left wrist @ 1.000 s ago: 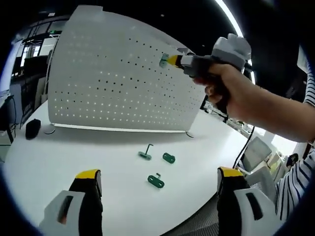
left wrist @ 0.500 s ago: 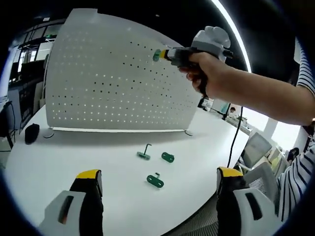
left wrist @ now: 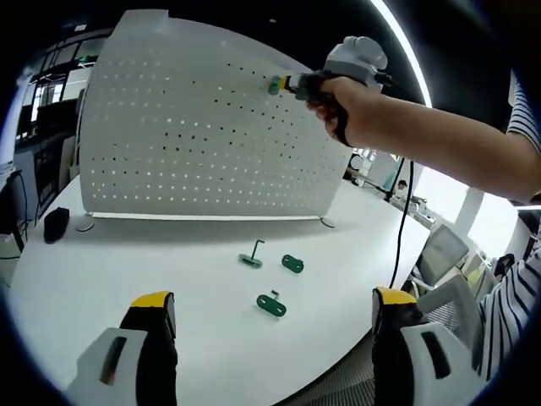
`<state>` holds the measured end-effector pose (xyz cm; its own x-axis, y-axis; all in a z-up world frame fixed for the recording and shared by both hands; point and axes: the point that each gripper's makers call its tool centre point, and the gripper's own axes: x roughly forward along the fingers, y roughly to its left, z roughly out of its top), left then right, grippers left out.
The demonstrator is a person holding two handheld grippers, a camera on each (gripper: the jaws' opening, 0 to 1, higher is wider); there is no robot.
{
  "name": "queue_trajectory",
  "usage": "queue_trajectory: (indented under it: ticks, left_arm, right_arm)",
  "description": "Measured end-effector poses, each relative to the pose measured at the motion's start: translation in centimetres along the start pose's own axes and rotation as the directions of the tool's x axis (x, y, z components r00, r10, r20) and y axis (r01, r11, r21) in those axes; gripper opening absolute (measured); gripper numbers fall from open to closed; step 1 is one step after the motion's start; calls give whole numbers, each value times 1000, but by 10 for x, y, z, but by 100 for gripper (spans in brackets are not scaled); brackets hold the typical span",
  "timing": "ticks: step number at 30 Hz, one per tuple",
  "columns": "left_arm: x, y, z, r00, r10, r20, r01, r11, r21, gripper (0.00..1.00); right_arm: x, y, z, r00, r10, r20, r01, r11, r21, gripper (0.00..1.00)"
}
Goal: Insert the hook assembly into the mounting plate slot until the hook locks in place.
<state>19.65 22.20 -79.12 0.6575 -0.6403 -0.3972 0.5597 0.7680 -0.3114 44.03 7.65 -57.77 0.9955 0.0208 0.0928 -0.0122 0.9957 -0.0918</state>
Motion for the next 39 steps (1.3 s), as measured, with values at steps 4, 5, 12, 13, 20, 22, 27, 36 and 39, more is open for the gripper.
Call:
queue_trajectory:
  ticks: [4,5,12,13,20,22,27,36,39]
  left_arm:
    - [0,1,-1,1000,1,-2,-1,1000,-8,98]
    - [0,1,-1,1000,0,-1,0,1000,-12,98]
    - [0,0,0,1000,-5,2,5,1000,-21,97]
    - [0,0,-1,1000,-4,-2,4,1000,-23,97]
    - [0,0,-1,1000,-7,-1,7,1000,-30,96]
    - [0,0,0,1000,-4,1,4,999,-32,96]
    - [0,2,0,1000,1,-2,-1,999,-36,95]
    - [-2,4,2,1000,16,12,-16,999,-36,93]
    - [-2,5,3,1000,22,15,-22,999,-33,92]
  right_arm:
    - [2,0,2,1000,1,6,0,1000,-21,0]
    - [2,2,4,1000,4,12,-3,999,-38,0]
    - [7,2,-1,1000,-4,4,4,998,-55,0]
    - [8,1,-1,1000,-7,6,7,998,-62,0]
    - [11,1,-6,1000,-12,-2,12,998,-68,0]
    - [10,2,-5,1000,-11,0,11,998,-64,0]
    - [9,2,-5,1000,-22,0,22,999,-45,0]
    - [12,-2,-7,998,-57,-26,54,993,-102,11]
    - [14,-3,-2,999,-51,-14,50,997,-63,19]
